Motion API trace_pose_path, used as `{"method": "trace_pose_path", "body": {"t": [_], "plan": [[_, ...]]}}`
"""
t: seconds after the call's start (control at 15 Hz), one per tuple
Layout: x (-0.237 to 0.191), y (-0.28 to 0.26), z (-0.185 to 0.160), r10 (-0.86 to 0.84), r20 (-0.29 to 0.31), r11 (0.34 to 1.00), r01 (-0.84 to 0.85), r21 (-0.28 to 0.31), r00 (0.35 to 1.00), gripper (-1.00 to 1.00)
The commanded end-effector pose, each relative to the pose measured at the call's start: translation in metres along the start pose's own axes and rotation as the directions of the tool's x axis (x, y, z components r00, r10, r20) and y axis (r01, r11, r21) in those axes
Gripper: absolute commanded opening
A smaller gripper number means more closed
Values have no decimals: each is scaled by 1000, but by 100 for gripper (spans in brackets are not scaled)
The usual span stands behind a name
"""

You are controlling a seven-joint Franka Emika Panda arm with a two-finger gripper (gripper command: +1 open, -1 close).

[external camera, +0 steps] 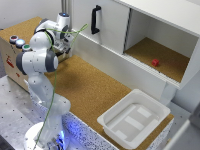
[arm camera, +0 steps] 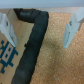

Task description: Go open the drawer

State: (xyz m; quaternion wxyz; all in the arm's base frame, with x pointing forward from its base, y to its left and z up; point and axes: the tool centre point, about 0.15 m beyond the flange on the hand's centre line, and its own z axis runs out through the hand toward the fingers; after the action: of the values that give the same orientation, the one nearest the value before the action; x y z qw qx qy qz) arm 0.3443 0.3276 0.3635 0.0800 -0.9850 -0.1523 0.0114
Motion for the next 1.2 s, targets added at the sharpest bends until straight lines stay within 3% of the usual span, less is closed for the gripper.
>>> {"method": "trace_pose_path", "body": {"t": [0.0,0.13,0.2,0.33,0.47,0.67,1.13], "plan": [[12,-14,2,11,48,999,-9,-45,999,100],[12,-14,2,11,48,999,-9,-45,999,100],[1,-4,0,-2,-5,1000,2,3,1000,100],[-5,-18,3,25,-38,1000,-26,-14,999,100],[-18,-23,11,103,-56,995,-102,12,993,100],[-36,-24,26,203,-80,977,-197,76,976,100],[-41,-3,45,235,-160,953,-194,233,959,100]]}}
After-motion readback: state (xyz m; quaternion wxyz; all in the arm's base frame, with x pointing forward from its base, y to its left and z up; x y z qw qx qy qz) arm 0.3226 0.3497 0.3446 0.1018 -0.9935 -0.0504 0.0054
